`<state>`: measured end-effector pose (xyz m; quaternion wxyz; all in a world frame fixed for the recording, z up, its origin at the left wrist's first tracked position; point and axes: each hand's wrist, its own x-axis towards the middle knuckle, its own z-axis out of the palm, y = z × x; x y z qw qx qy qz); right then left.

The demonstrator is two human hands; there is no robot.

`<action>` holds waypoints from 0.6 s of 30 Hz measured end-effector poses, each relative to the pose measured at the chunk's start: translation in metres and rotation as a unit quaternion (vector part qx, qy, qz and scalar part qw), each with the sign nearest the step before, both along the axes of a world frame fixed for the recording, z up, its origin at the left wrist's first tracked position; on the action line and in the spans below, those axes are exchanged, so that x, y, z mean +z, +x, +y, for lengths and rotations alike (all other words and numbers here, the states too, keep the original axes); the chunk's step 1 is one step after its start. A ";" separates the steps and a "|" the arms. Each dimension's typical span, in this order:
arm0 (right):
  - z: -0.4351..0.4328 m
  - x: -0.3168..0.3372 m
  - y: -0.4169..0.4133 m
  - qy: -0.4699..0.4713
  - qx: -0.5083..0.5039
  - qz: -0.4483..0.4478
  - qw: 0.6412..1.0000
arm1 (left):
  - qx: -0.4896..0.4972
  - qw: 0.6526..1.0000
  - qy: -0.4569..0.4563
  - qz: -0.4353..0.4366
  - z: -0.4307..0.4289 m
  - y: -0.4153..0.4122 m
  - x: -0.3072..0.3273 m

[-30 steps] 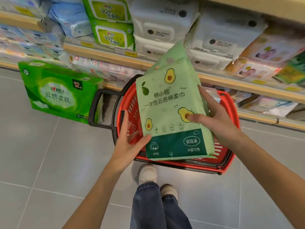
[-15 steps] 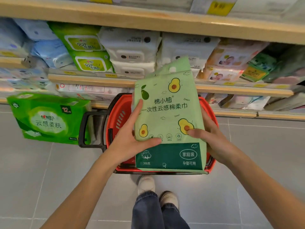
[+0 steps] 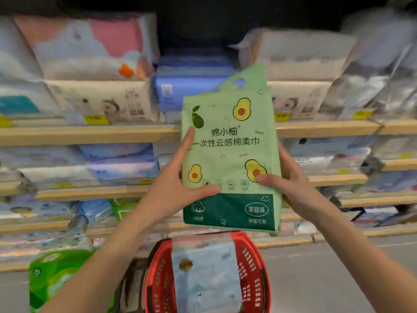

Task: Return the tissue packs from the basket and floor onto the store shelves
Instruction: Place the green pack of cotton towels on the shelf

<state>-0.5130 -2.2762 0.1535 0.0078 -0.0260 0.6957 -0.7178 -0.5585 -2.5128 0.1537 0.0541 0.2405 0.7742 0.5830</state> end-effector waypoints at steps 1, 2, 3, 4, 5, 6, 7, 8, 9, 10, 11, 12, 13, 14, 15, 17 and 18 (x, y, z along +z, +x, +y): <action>0.004 0.025 -0.001 0.006 -0.004 0.023 1.000 | -0.004 1.000 0.003 0.025 0.003 -0.002 0.027; 0.007 0.050 -0.002 0.014 -0.008 0.045 0.999 | -0.006 0.999 0.008 0.048 0.007 -0.005 0.053; 0.010 0.075 -0.003 0.021 -0.013 0.063 0.998 | -0.008 0.998 0.013 0.068 0.010 -0.006 0.078; 0.012 0.100 -0.003 0.026 -0.017 0.079 0.996 | -0.009 0.996 0.018 0.088 0.012 -0.008 0.104; 0.015 0.125 -0.003 0.034 -0.022 0.097 0.995 | -0.007 0.994 0.020 0.108 0.015 -0.009 0.128; 0.017 0.150 -0.002 0.049 -0.026 0.117 0.992 | -0.005 0.991 0.017 0.131 0.017 -0.011 0.153; 0.019 0.175 -0.001 0.071 -0.030 0.140 0.987 | -0.003 0.987 0.011 0.158 0.018 -0.011 0.178; 0.021 0.198 0.001 0.093 -0.033 0.162 0.982 | -0.002 0.982 0.005 0.187 0.020 -0.011 0.202; 0.023 0.221 0.002 0.107 -0.036 0.184 0.976 | 0.000 0.977 0.000 0.215 0.020 -0.010 0.225; 0.024 0.243 0.004 0.114 -0.037 0.204 0.972 | 0.001 0.972 -0.004 0.237 0.020 -0.009 0.248; 0.026 0.264 0.005 0.118 -0.035 0.224 0.967 | 0.001 0.967 -0.004 0.254 0.020 -0.007 0.270; 0.025 0.284 0.007 0.125 -0.033 0.243 0.961 | 0.000 0.962 -0.003 0.272 0.020 -0.005 0.290; 0.024 0.303 0.010 0.138 -0.035 0.261 0.955 | 0.000 0.955 -0.003 0.295 0.019 -0.003 0.310; 0.022 0.322 0.012 0.152 -0.039 0.278 0.948 | 0.002 0.948 -0.001 0.319 0.018 -0.002 0.328; 0.020 0.340 0.013 0.166 -0.043 0.295 0.940 | 0.004 0.941 0.001 0.339 0.016 -0.001 0.345; 0.015 0.374 0.016 0.188 -0.047 0.324 0.926 | 0.010 0.928 0.007 0.371 0.012 0.003 0.377; 0.012 0.388 0.018 0.200 -0.050 0.336 0.919 | 0.013 0.923 0.010 0.385 0.009 0.004 0.390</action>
